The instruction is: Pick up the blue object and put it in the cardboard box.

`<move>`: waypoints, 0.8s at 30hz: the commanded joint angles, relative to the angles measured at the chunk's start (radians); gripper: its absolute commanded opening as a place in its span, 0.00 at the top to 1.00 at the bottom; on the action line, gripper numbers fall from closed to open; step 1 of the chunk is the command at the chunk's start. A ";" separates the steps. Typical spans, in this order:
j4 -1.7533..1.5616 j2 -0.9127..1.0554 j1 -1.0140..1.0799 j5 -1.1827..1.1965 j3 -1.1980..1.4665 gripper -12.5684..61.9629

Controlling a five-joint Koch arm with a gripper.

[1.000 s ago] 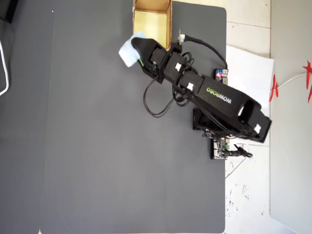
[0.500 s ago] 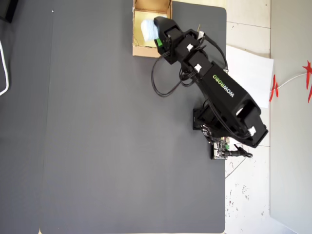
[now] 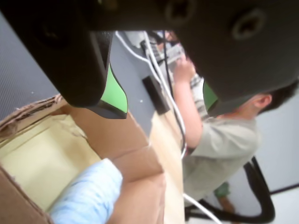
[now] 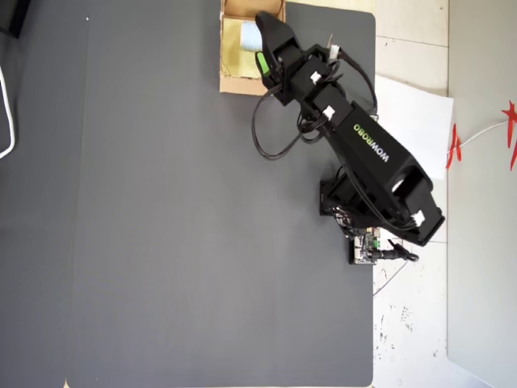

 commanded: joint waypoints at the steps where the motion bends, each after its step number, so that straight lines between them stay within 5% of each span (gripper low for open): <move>1: -0.141 0.058 -0.038 0.074 -0.009 0.40; 24: -0.425 0.416 -0.761 0.169 0.623 0.36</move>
